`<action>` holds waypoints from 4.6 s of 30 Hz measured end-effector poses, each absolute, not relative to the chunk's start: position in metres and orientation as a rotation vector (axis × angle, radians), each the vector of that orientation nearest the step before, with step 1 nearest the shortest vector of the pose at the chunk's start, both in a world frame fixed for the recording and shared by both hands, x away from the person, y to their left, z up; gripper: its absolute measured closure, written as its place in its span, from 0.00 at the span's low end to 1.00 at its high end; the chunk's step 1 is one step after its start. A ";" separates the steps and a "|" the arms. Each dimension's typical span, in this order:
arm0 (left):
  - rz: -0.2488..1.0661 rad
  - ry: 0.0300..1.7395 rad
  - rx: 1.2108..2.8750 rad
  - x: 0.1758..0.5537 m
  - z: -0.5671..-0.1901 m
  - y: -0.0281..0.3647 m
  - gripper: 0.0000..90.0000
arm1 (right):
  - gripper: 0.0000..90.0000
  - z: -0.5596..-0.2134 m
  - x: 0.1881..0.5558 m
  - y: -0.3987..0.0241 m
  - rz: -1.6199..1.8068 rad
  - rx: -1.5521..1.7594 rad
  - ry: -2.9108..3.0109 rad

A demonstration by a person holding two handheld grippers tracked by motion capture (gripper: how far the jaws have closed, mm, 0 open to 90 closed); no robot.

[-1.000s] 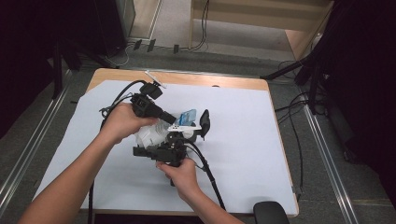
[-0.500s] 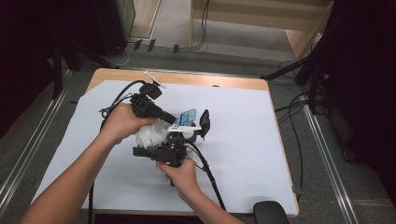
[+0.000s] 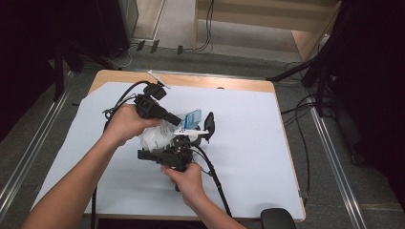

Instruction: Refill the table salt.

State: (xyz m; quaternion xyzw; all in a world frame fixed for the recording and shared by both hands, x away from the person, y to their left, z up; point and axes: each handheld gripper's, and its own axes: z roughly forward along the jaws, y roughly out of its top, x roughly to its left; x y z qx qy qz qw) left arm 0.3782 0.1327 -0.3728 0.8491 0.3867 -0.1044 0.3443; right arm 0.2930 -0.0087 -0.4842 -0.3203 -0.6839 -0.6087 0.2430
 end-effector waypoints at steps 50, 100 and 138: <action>-0.275 1.041 2.216 0.382 -0.368 0.129 0.97 | 0.66 -0.481 0.294 -0.007 -1.670 -0.862 -1.857; -0.272 1.035 2.219 0.381 -0.368 0.125 0.96 | 0.71 -0.480 0.296 -0.008 -1.638 -0.844 -1.898; -0.282 1.029 2.249 0.386 -0.365 0.121 0.94 | 0.71 -0.479 0.297 -0.011 -1.649 -0.856 -1.797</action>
